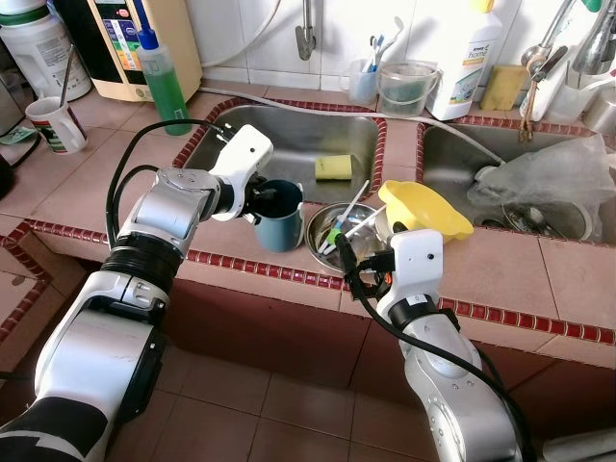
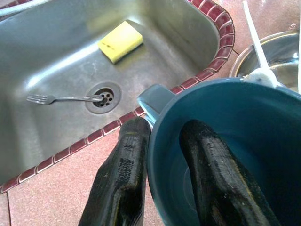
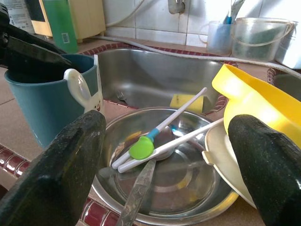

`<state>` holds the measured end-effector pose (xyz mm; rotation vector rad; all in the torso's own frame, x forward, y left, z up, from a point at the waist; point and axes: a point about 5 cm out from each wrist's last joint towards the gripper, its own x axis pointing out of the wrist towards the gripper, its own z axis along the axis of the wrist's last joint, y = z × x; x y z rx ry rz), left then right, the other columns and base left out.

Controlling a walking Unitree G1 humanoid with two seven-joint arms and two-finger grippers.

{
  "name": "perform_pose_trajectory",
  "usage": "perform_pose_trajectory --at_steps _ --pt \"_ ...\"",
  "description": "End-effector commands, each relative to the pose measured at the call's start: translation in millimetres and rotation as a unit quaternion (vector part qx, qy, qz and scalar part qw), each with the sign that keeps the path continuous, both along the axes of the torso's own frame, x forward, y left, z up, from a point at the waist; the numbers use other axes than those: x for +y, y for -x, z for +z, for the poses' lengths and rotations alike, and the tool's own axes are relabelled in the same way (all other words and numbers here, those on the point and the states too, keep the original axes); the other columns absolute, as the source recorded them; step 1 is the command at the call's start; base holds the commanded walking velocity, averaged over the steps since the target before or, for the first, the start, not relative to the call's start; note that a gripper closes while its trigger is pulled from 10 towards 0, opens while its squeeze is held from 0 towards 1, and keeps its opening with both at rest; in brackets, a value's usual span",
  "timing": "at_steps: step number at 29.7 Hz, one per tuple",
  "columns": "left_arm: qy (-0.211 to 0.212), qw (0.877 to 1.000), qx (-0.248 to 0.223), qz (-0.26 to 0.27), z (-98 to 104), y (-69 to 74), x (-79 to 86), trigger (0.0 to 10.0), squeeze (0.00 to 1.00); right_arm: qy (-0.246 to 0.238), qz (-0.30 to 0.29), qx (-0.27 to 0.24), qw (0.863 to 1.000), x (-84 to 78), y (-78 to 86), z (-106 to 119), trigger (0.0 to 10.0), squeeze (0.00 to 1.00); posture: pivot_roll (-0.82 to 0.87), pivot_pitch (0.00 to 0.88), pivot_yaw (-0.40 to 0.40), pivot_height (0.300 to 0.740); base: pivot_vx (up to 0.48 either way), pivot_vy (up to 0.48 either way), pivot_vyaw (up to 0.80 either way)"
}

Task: Kitchen organization

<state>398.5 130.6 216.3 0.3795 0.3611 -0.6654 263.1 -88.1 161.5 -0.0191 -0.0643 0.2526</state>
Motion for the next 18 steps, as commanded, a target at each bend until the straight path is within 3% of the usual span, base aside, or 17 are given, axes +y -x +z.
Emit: perform_pose_trajectory --at_steps 1,18 --pt "-0.009 1.000 -0.004 -0.007 5.1 -1.0 0.2 0.0 0.00 -0.003 0.000 -0.005 1.000 2.3 0.7 3.0 10.0 0.00 -0.08 0.078 0.083 0.740 0.000 0.000 0.00" --pt "-0.010 1.000 -0.008 -0.018 7.6 -0.9 -1.5 0.0 0.00 -0.002 0.001 -0.010 1.000 4.1 -1.8 4.9 10.0 0.00 -0.08 0.071 0.079 0.740 0.000 0.000 0.00"
